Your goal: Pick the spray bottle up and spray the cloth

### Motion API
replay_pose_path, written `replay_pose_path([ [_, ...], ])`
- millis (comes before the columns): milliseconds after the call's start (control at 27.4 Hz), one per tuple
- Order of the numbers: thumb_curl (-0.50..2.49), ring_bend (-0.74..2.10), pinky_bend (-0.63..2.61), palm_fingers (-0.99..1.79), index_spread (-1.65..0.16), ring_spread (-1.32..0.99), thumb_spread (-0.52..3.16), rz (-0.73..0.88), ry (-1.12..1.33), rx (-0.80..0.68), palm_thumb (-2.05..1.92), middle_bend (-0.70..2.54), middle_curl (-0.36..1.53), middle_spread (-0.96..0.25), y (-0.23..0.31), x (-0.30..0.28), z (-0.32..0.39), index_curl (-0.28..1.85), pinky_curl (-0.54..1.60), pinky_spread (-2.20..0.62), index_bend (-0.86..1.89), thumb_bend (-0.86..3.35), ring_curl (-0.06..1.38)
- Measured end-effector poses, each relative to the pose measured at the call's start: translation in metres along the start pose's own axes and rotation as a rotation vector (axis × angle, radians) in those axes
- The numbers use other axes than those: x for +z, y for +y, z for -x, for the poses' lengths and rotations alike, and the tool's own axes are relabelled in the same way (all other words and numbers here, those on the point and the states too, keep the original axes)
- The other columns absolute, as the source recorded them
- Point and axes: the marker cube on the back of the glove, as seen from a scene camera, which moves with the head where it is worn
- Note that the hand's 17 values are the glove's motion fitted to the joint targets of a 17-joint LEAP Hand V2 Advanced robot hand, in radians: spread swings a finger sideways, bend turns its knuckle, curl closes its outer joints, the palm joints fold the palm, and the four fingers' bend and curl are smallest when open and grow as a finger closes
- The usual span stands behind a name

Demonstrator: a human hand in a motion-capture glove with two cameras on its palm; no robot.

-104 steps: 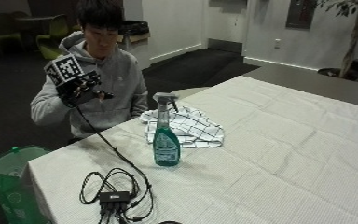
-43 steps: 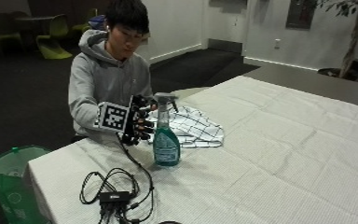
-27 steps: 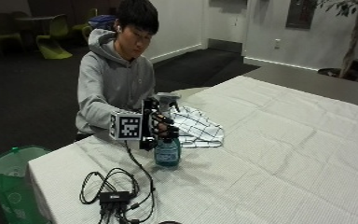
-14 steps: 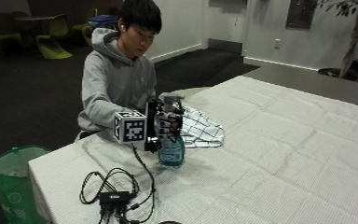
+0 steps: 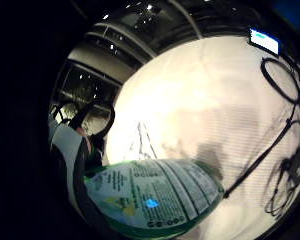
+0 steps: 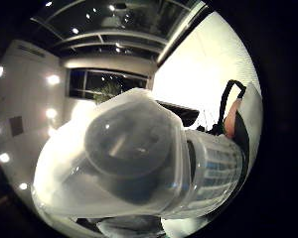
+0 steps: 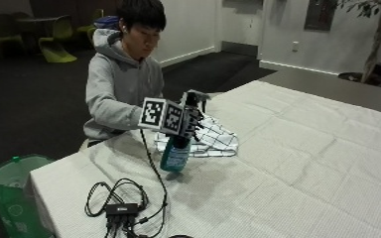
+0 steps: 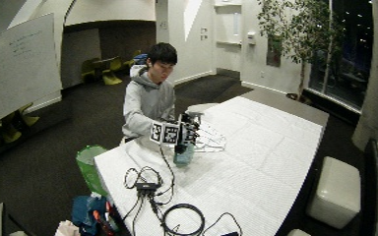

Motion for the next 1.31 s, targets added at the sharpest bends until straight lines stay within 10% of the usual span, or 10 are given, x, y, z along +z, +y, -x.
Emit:
replay_pose_path([
  [511,0.65,0.73,0.41,1.41,-0.18,-0.16,0.23,0.567,0.659,-0.068,0.98,0.68,0.51,-0.11,0.028,0.008,0.110,0.50,0.39,-0.27,0.49,-0.03,0.45],
  [1313,0.71,0.73,0.41,1.41,-0.17,-0.17,0.18,0.740,1.143,-0.128,0.96,0.69,0.52,-0.11,0.058,0.083,0.092,0.53,0.40,-0.28,0.49,-0.03,0.47],
])
